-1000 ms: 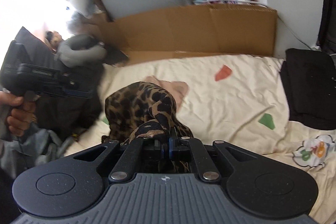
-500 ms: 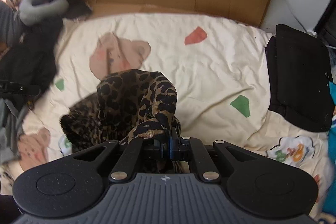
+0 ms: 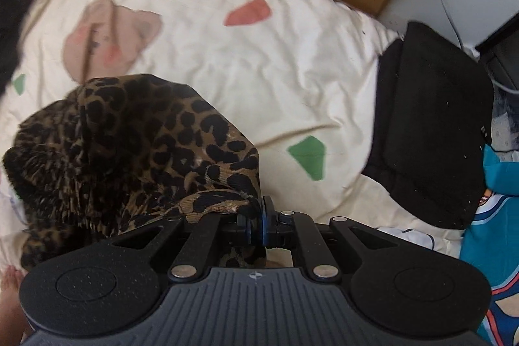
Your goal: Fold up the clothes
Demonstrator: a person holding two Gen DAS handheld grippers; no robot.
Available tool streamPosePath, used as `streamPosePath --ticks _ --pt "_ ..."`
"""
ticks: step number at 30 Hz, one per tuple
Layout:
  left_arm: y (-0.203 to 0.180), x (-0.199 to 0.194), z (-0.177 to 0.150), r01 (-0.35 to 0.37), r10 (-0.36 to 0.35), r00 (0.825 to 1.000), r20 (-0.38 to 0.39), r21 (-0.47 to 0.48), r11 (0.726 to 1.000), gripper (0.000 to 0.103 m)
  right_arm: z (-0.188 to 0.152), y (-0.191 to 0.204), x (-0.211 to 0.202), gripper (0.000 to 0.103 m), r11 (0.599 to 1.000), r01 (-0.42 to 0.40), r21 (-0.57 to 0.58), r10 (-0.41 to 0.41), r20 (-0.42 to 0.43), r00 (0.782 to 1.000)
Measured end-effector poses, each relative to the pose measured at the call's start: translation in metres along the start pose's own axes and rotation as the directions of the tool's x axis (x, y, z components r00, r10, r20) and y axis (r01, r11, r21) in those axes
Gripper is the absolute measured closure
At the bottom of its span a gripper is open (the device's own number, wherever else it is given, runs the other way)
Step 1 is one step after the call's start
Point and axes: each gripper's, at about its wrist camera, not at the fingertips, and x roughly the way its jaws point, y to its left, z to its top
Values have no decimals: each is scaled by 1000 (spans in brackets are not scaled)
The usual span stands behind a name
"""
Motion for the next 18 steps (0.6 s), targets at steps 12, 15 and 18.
streamPosePath --ticks 12,15,18 --pt "-43 30 -5 -32 44 998 -48 240 970 49 -40 -62 45 76 984 -50 173 52 -6 999" --pt "-54 25 -4 -61 70 997 -19 302 951 49 -52 -72 40 73 983 -51 174 51 4 999" --pt "-63 20 0 -64 66 998 7 331 941 49 -59 -80 28 73 983 -60 171 55 35 998"
